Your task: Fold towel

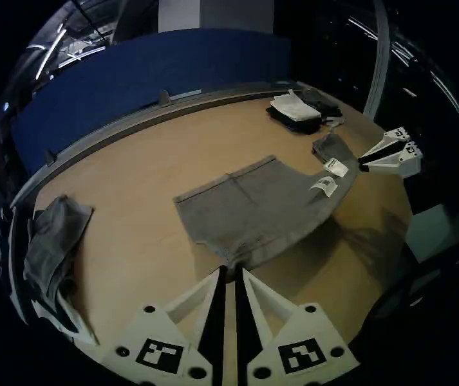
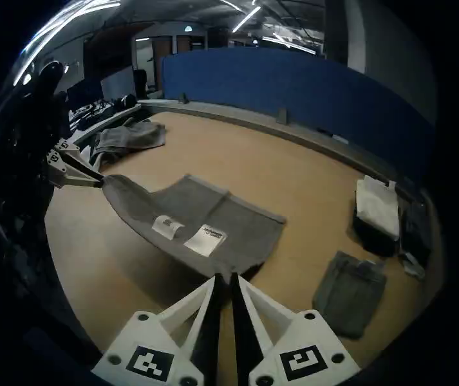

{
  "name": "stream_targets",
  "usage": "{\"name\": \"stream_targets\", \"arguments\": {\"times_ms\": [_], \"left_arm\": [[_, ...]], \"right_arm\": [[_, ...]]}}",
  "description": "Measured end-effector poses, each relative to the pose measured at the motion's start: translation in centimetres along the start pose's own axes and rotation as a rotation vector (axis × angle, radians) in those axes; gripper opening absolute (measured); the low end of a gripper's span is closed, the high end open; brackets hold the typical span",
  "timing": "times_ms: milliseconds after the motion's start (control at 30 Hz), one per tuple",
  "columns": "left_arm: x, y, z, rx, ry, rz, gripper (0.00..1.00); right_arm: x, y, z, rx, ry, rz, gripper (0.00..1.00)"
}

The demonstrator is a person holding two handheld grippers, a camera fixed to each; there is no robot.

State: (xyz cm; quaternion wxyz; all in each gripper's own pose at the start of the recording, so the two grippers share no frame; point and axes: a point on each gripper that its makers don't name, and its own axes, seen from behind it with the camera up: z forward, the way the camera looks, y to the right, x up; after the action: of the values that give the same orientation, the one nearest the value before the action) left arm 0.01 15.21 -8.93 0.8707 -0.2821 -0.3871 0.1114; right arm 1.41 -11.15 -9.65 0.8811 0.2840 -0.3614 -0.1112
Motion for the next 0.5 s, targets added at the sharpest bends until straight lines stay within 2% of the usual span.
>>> {"name": "stream_targets", "arguments": {"times_ms": [500], "left_arm": [[0.5, 0.1, -0.8, -0.003, 0.007, -0.005, 0.09]], "right_arm": [[0.7, 0.1, -1.1, -0.001, 0.011, 0.003, 0.1]]}}
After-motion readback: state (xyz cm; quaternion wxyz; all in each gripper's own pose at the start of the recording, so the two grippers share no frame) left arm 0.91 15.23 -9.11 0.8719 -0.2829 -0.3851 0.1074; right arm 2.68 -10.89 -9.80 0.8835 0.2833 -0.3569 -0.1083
